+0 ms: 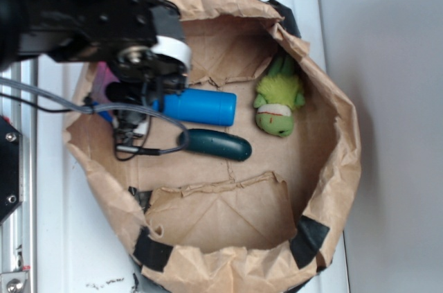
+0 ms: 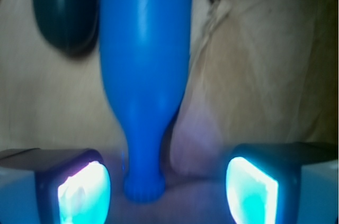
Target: Grab the blue bottle.
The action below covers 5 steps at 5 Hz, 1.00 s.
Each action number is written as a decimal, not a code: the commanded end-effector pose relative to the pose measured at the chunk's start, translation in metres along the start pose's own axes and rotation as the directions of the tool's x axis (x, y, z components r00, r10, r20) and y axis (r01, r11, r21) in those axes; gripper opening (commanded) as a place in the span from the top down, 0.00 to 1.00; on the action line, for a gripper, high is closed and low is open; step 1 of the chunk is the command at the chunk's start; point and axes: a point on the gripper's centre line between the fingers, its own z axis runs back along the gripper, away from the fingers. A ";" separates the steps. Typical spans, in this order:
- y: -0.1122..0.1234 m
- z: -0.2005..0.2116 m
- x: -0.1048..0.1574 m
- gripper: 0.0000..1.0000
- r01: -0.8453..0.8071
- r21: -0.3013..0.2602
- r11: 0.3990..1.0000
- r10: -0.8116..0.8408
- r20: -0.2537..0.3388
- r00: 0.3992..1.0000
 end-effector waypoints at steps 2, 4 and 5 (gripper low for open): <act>-0.007 0.002 0.023 0.00 -0.014 0.055 0.998 0.013 0.021 1.000; -0.007 -0.001 0.024 0.00 -0.045 0.064 0.997 0.044 0.021 0.999; -0.008 -0.001 0.027 0.00 -0.048 0.061 0.997 0.046 0.032 0.998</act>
